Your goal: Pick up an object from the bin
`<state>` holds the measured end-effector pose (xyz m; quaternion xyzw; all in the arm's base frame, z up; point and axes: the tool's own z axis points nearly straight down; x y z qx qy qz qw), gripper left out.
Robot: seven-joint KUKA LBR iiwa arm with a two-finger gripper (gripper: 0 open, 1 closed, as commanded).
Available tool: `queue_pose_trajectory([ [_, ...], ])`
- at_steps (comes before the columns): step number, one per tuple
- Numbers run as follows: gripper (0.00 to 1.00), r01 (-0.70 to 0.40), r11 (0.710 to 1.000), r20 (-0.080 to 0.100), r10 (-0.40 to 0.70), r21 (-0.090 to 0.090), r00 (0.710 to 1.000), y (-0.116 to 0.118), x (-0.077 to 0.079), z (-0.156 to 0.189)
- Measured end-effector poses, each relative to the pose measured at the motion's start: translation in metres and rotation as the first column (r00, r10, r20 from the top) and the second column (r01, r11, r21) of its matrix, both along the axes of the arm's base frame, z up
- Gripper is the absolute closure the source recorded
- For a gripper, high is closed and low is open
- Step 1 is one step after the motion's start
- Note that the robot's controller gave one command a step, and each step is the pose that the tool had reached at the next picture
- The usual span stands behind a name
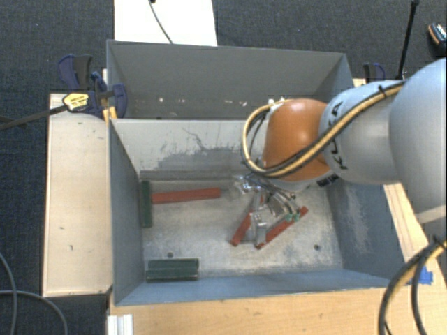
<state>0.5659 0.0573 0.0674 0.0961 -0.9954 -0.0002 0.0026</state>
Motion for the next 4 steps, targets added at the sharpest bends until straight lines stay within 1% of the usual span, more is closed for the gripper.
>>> queue_pose_trajectory([
  [1, 0.00, 0.018, 1.000, 0.000, -0.018, -0.002, 1.000, -0.046, -0.068, 0.003],
  [2, 1.00, 0.016, 1.000, 0.007, -0.016, 0.001, 1.000, -0.043, -0.065, 0.003],
  [3, 1.00, -0.015, 1.000, 0.017, 0.015, 0.000, 1.000, -0.048, -0.033, 0.129],
  [4, 1.00, -0.361, 0.933, 0.010, 0.361, 0.000, 0.933, -0.030, 0.004, 0.111],
])
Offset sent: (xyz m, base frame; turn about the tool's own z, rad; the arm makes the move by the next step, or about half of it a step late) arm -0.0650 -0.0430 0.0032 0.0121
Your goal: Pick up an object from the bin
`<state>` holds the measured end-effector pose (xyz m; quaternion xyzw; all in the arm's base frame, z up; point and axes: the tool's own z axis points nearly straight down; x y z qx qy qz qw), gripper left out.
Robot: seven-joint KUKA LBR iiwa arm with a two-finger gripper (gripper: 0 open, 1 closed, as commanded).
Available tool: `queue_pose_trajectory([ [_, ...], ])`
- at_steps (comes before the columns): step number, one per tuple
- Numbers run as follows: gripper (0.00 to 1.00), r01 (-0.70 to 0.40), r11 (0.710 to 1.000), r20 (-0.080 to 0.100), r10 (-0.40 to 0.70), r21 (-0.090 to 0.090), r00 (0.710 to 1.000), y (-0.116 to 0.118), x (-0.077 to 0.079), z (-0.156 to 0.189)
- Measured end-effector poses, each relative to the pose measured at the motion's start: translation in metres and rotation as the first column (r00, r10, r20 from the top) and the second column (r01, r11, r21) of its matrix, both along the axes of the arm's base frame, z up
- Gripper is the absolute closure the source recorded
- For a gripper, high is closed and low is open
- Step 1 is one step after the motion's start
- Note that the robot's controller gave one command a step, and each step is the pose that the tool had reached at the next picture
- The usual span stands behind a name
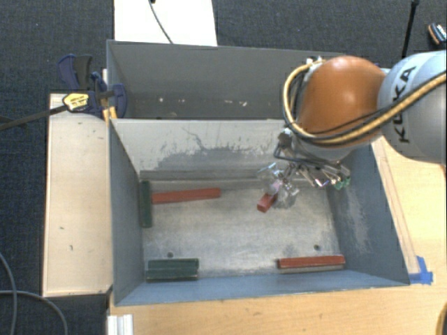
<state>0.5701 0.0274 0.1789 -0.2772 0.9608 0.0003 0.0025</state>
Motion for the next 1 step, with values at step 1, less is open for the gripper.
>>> queue_pose_trajectory([
  [1, 1.00, 0.014, 1.000, 0.008, -0.014, -0.002, 1.000, -0.0199, 0.0150, 0.1002],
])
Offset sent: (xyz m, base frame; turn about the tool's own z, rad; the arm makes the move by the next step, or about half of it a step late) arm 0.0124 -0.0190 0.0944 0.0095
